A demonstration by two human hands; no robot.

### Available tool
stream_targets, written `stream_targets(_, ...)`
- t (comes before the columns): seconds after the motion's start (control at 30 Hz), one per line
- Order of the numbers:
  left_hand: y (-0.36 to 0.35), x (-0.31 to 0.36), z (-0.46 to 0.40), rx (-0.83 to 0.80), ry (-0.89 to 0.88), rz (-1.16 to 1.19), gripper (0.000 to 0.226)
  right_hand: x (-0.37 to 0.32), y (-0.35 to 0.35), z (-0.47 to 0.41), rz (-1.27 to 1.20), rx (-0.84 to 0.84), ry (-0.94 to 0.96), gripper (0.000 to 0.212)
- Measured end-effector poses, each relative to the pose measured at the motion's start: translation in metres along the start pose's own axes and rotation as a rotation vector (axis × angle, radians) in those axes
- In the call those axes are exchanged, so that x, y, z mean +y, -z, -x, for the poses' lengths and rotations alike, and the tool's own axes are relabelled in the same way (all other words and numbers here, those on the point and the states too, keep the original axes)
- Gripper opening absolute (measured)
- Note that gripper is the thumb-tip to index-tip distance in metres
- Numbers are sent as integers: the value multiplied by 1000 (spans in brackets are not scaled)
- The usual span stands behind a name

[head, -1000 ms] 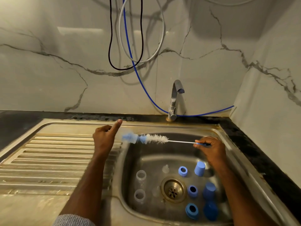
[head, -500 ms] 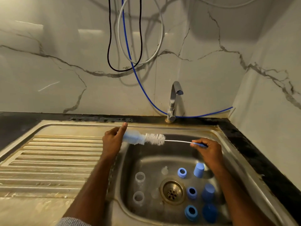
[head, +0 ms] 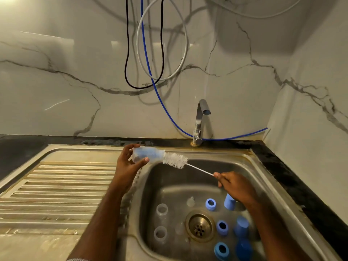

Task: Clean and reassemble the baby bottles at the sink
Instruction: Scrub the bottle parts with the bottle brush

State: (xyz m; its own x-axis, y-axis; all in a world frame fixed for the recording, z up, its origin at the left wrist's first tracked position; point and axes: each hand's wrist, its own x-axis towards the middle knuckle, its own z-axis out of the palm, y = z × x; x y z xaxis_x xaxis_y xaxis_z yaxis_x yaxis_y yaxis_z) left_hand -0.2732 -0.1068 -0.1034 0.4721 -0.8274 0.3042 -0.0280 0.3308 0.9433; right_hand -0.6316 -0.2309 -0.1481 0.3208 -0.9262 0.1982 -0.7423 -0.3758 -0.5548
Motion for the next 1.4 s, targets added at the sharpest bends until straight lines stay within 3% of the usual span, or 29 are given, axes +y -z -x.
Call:
stream_targets(0.23,10,-5,-9,341,-41,8,38,5,12,-1,-112,-22,13,51)
stream_targets(0.4,4,-8,-10,476,5,37,42,-3,15,2,-392,-252,-69,57)
stream_targets(0.5,0,-8,-9,499,19,49,42,-2,15,3,-451,-306,-125,58)
stream_targets(0.7,-10,-1,-6,658,-27,-311,57,-4,11,3,-366,-220,-200,58)
stream_targets(0.93,-35,-3,1,438,159,-64,47,-31,1,13,-454,-245,-17,33)
stream_targets(1.1,-52,-2,7,206,277,168,54,-40,-4,13,-192,-118,87,27)
stream_targets(1.27,-64,-13,17,18,209,-41,44,-50,-7,13,-67,35,129,23)
stream_targets(1.4,-56,-8,12,132,240,100,43,-45,-5,12,-69,1,121,18)
